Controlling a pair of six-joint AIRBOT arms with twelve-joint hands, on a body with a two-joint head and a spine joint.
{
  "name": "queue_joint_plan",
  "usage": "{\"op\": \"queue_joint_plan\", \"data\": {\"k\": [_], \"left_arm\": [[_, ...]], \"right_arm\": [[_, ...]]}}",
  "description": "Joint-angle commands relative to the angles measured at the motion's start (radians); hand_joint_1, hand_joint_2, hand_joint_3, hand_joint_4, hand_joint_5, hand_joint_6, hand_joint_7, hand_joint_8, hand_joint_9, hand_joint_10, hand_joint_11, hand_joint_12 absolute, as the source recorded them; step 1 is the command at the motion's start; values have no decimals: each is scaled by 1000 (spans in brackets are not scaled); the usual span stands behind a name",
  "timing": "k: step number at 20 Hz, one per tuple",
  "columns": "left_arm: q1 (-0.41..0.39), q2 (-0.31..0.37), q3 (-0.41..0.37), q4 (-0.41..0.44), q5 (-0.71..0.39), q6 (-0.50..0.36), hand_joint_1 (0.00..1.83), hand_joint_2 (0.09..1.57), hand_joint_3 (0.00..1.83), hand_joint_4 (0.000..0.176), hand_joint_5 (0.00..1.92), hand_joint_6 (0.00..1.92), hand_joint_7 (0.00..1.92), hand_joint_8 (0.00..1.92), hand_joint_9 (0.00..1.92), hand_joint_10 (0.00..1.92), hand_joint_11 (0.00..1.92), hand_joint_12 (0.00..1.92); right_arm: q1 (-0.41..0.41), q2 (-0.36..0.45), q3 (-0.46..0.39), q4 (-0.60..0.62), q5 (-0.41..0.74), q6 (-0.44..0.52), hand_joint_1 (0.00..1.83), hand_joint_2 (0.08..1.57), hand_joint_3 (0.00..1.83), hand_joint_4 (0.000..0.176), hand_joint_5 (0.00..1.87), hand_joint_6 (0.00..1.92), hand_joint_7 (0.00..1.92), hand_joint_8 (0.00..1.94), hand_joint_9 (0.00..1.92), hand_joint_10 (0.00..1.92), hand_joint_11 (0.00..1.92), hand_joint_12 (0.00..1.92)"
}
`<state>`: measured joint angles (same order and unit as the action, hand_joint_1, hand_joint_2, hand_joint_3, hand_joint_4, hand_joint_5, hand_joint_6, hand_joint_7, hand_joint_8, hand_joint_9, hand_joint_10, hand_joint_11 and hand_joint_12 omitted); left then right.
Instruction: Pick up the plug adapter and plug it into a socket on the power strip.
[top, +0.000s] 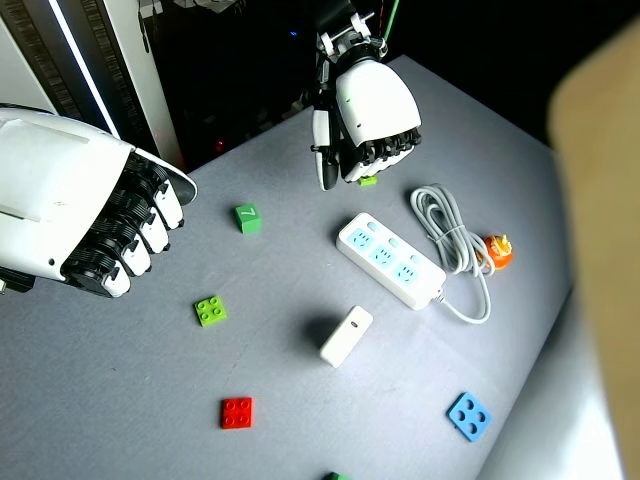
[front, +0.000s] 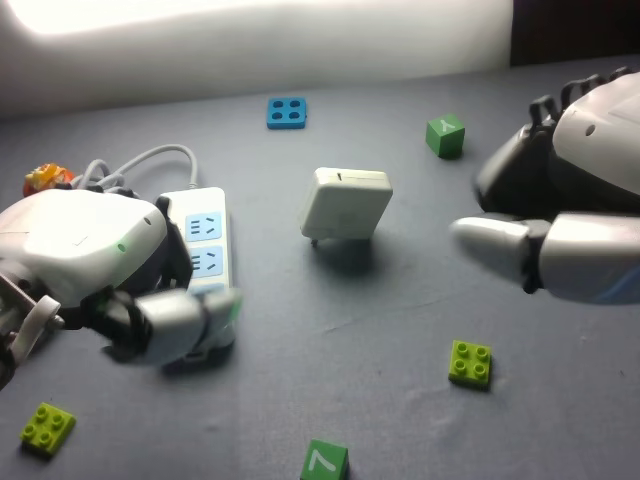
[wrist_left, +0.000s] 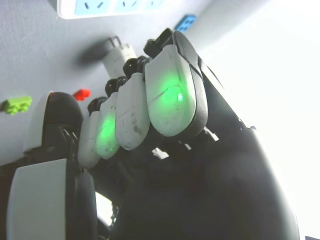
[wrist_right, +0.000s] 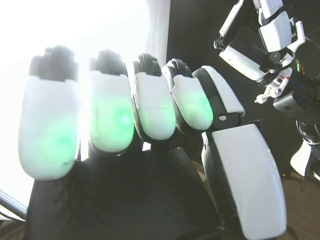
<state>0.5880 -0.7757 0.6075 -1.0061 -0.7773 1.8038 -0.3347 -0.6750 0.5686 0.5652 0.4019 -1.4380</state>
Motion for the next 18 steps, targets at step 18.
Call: {"op": "queue_joint_plan", "data": {"k": [18], "left_arm": [[-8, -31, 46, -246, 124, 183, 0, 1322, 4, 0, 125, 7, 48, 7, 0, 0, 0, 0]], "right_arm": [[86, -177, 291, -21, -173, 42, 558, 1165, 0, 0, 115, 2, 92, 2, 75, 2, 0, 323]]}}
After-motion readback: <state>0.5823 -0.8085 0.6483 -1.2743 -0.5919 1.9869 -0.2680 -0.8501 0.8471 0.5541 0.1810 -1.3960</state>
